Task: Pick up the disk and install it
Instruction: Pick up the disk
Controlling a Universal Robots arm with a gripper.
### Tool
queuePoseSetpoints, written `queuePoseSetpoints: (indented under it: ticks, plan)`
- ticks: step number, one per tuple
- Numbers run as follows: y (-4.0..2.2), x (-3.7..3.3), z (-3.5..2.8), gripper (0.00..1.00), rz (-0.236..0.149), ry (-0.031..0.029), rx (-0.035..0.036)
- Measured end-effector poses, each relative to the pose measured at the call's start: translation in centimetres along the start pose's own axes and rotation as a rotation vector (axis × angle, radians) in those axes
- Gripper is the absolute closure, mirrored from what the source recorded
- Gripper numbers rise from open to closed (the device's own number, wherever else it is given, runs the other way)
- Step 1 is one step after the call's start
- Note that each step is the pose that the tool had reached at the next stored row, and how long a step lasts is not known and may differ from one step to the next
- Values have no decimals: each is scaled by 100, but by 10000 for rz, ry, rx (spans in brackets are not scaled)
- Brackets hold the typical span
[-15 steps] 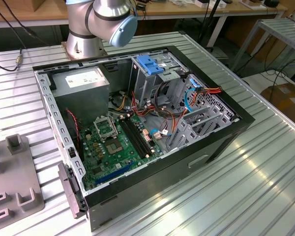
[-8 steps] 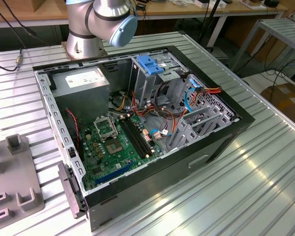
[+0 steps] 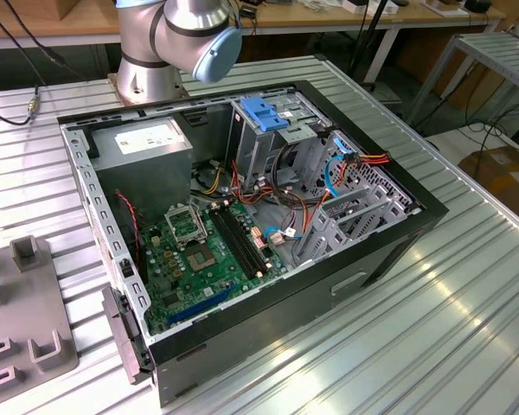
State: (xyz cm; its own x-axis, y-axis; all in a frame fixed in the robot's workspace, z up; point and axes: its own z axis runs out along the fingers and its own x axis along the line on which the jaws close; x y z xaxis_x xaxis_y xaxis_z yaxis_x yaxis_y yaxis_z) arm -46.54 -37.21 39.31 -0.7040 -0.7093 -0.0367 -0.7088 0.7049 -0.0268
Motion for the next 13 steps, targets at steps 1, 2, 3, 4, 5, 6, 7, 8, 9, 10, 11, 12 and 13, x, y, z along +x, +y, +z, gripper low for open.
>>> queuePoseSetpoints:
  ticks: [1,2,3,4,5,6,7,8,9,10,11,12,13]
  plan:
    - [0,0,0,90,-134,-3,-5]
    - [0,0,2,90,-412,-11,-15]
    - [0,0,2,90,-564,-16,-21]
    - [0,-1,2,90,-683,-19,-25]
    - [-1,-1,2,90,-807,-22,-29]
    - [-1,-1,2,90,-827,-22,-30]
    - [-1,-1,2,90,-830,-22,-31]
    - [-1,-1,2,90,-831,-23,-30]
    - [-1,-1,2,90,-831,-23,-30]
    - [-1,-1,2,90,-834,-22,-31]
    - [-1,-1,2,90,-837,-22,-31]
    - [-1,-1,2,90,-841,-22,-31]
    - [-1,-1,2,90,-849,-22,-31]
